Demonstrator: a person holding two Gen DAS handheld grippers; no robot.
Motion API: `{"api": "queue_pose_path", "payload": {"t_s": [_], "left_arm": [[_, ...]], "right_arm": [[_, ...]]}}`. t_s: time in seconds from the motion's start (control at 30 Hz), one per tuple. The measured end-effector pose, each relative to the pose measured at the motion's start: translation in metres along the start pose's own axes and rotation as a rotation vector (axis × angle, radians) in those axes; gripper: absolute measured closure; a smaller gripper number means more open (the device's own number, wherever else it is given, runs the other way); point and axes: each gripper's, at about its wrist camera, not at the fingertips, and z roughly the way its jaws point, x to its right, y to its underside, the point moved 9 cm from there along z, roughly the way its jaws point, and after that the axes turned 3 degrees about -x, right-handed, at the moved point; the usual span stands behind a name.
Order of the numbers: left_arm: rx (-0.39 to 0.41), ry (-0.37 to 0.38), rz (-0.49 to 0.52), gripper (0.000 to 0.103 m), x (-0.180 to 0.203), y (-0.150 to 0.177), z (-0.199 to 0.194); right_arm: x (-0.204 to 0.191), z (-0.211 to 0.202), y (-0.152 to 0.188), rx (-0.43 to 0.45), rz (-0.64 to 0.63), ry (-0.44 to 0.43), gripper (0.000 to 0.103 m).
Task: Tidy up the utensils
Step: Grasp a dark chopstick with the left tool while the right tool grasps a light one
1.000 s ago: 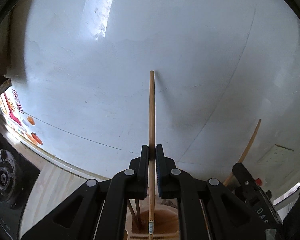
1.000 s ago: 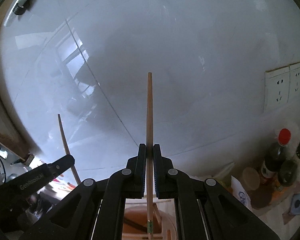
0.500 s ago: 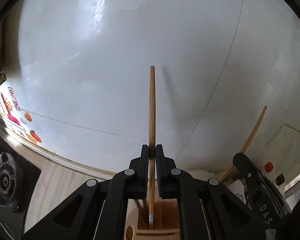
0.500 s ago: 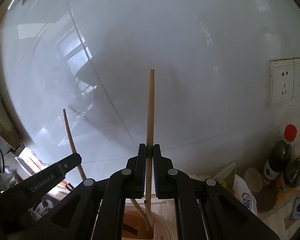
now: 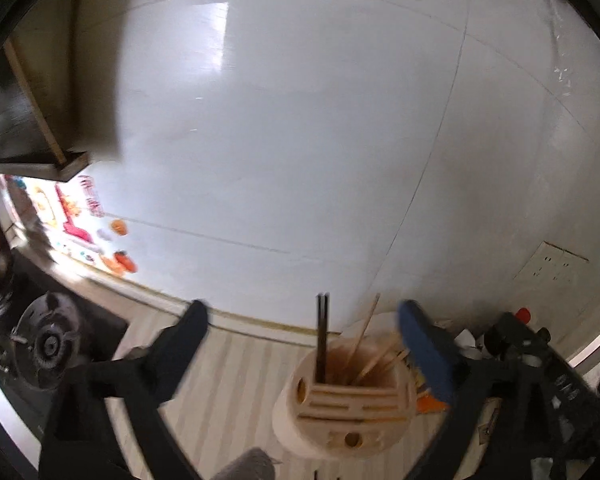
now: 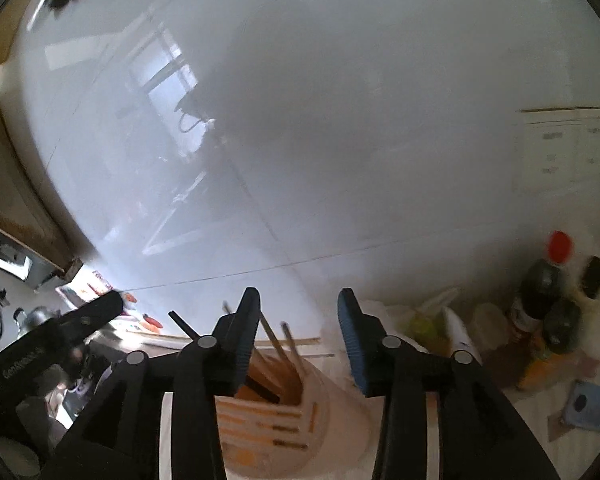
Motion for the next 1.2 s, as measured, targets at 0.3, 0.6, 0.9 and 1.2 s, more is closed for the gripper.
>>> {"api": "queue_pose_path", "payload": {"t_s": [0.3,0.6,0.9,1.2], "left_arm": [[-0.130,-0.074,0.044,0.000,-0.012,0.091,0.003],[-0.356,-0.107,0.088,0.000,0.000,0.193,0.031],[-0.689,-0.049,0.067,0.023,0.014,0.308,0.088],[-0.790,-0.069,0.173,0.070,0.036,0.357,0.109]], "right_arm": [[0.067,-0.064,0.050,-0.021,0.063,0.146,0.023],[0.136,-0.062,0.155,-0.260,0.079,0.315,0.017],[0.193,-0.036,0.271,-0.570,0.115,0.363,0.058],[0.210,-0.023,0.333,-0.726,0.089,0.390,0.060]]}}
